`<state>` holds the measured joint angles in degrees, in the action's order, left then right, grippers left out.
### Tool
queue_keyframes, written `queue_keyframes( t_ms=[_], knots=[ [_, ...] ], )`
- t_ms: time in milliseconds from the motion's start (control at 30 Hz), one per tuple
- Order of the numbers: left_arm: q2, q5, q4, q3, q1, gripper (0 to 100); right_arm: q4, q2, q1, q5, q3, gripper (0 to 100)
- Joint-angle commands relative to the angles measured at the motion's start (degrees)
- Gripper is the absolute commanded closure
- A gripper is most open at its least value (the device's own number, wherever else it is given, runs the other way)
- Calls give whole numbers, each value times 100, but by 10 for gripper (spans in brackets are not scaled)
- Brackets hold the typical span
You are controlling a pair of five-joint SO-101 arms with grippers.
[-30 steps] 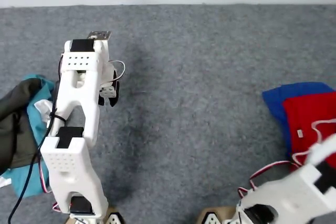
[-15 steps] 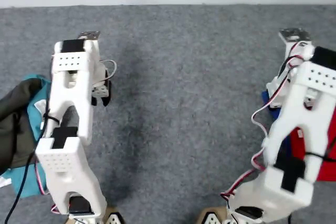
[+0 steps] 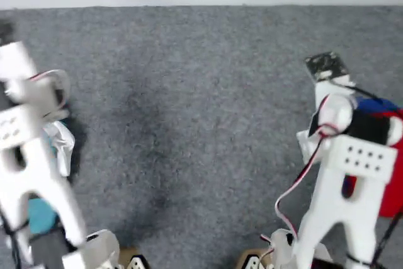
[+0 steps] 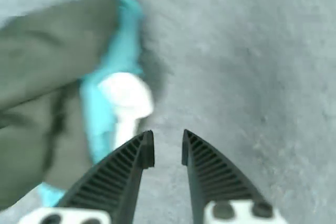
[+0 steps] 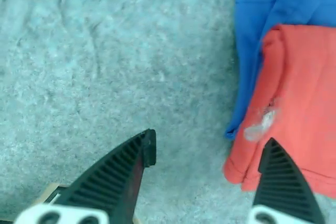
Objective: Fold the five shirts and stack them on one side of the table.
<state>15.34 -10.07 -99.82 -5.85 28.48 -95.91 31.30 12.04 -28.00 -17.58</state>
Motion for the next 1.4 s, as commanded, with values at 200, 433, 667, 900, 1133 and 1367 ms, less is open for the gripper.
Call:
queue_keyframes(
  t_ms=[200, 433, 667, 900, 1133, 1367],
  knots=[
    [949, 862, 0, 1631, 3015, 803, 549, 954, -277, -44, -809, 686],
    [158, 1345, 1143, 2123, 3859, 791, 576, 954, -673, -62, -809, 686],
    [-879, 1336, 2629, 2158, 4053, 790, 585, 954, -699, -79, -809, 686],
    [-1873, 1345, 3675, 2123, 2910, 996, 585, 954, -919, -62, -818, 686],
    [-1389, 1345, 3648, 1807, 2171, 988, 576, 954, -910, -53, -818, 686],
    [281, 1345, 2295, 620, 413, 988, 576, 954, -910, -44, -818, 686]
  ],
)
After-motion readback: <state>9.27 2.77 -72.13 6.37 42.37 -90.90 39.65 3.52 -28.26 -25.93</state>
